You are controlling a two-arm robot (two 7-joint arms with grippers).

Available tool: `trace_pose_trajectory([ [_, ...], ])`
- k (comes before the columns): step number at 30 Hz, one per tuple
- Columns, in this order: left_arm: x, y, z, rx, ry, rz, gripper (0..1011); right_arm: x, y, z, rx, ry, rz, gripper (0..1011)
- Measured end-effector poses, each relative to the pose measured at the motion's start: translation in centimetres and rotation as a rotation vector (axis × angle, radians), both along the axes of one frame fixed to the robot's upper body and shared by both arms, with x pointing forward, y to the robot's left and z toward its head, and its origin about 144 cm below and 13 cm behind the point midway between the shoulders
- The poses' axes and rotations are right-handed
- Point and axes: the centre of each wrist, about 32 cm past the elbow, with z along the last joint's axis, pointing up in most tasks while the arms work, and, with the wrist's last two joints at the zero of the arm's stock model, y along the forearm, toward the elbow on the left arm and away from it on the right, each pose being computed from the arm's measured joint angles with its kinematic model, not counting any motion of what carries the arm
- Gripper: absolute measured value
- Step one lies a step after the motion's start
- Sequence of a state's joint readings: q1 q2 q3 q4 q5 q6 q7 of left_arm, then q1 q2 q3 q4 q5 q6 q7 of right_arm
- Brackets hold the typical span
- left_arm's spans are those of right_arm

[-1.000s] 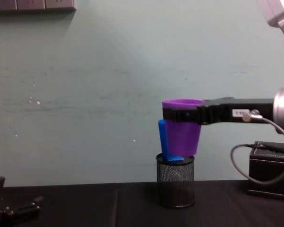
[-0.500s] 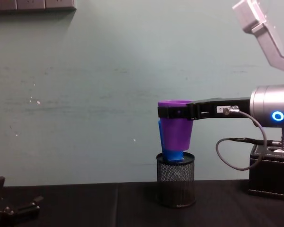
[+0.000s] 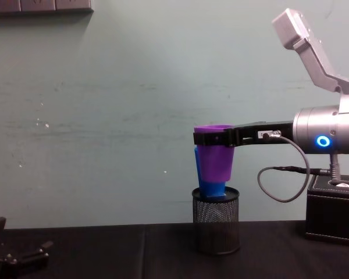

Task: Pick up one cup with a gripper and tap it against the other cup.

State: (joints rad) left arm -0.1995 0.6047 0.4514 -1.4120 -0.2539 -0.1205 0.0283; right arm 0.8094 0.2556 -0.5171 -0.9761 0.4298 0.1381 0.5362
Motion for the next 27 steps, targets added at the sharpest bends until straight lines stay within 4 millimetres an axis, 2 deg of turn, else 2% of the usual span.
trace_pose_trajectory([
  [9,0.0,0.0,0.0,0.0,0.0,0.0,1005,1.06,0.21,-0.12,-0.006,-0.011,-0.011,726],
  [27,0.0,0.0,0.0,0.0,0.0,0.0,1005,1.22,0.4,0.04,-0.022,-0.028,-0.02,726],
])
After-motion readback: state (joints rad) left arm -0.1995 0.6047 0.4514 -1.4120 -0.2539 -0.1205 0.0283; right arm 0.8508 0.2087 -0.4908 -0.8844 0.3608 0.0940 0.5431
